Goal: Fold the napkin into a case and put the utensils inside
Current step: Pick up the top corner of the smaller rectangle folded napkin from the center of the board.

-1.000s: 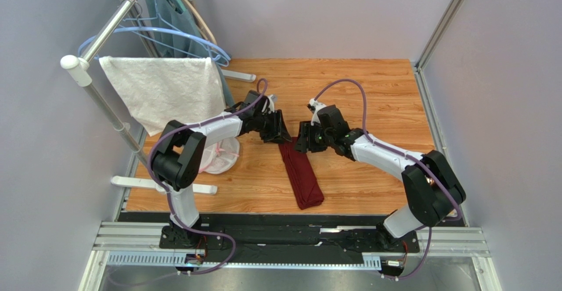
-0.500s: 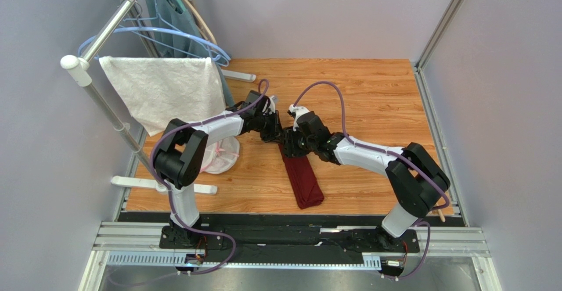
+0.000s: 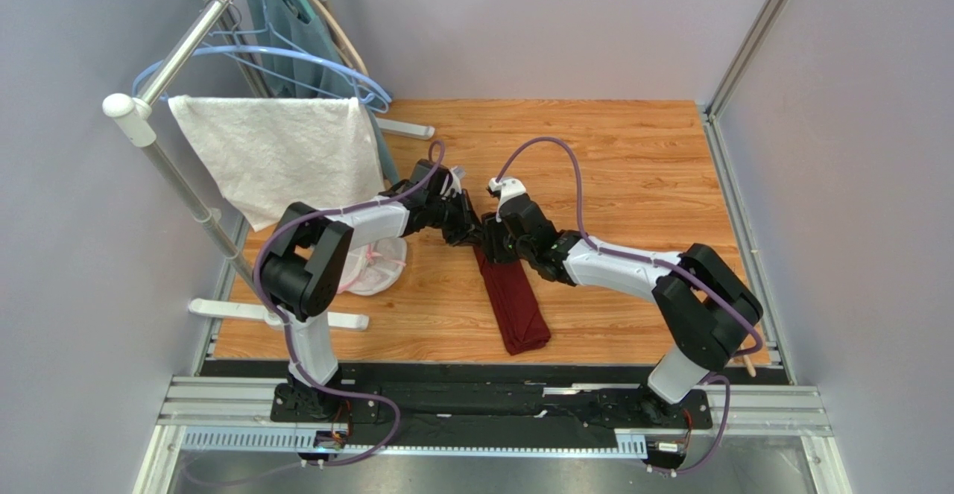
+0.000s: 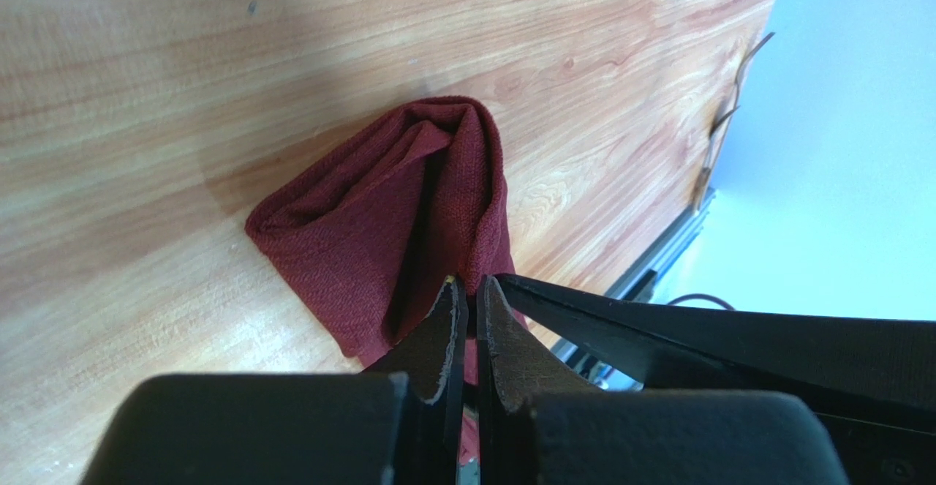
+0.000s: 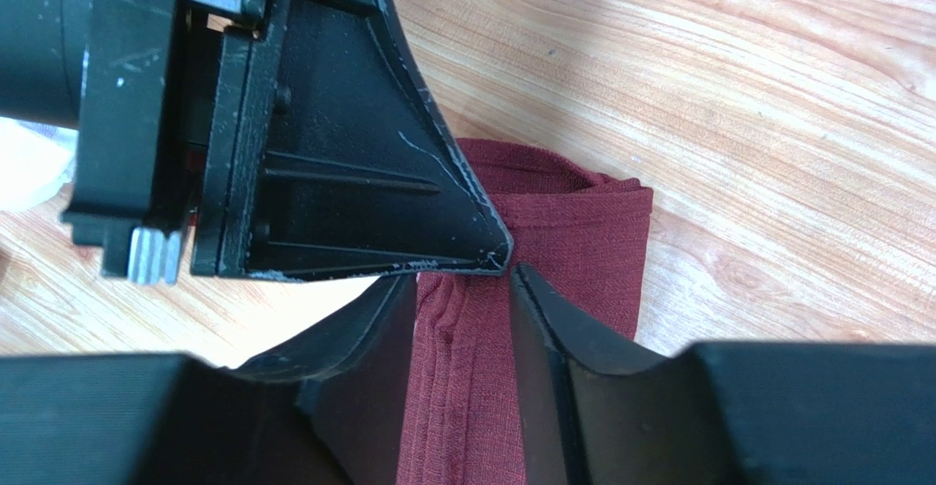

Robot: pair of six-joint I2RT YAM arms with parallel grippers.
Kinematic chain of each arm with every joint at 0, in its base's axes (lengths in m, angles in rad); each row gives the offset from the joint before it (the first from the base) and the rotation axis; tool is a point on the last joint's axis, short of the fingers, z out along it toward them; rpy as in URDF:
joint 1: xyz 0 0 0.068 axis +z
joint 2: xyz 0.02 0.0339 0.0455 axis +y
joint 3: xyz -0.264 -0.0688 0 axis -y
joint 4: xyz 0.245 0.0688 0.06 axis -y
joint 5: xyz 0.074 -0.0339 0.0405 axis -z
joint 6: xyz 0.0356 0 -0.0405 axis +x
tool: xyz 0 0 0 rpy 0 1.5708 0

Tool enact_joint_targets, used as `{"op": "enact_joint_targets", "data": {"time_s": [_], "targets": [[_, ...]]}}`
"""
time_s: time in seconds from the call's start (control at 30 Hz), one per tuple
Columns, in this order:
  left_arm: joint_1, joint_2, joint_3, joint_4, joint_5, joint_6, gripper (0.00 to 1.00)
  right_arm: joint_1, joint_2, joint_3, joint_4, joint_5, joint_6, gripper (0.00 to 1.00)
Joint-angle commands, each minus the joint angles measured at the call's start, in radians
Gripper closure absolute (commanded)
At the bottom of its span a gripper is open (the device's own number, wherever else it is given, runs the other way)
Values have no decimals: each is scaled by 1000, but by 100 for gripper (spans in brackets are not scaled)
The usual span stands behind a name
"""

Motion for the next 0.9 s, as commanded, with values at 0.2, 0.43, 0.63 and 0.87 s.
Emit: {"op": "enact_joint_targets", "data": {"time_s": [0.2, 0.43, 0.63, 0.87], "targets": [[21, -63, -36, 87, 48, -112, 100, 8, 12, -17, 77, 50, -23, 66], [22, -62, -56, 143, 66, -154, 100, 9, 21, -14, 81, 50, -15, 72], [24, -59, -55, 155, 66, -172, 100, 11, 28, -27, 107, 29, 8, 69], [25, -59, -70, 192, 83, -206, 100, 11, 46, -34, 107, 72, 13, 73]]}}
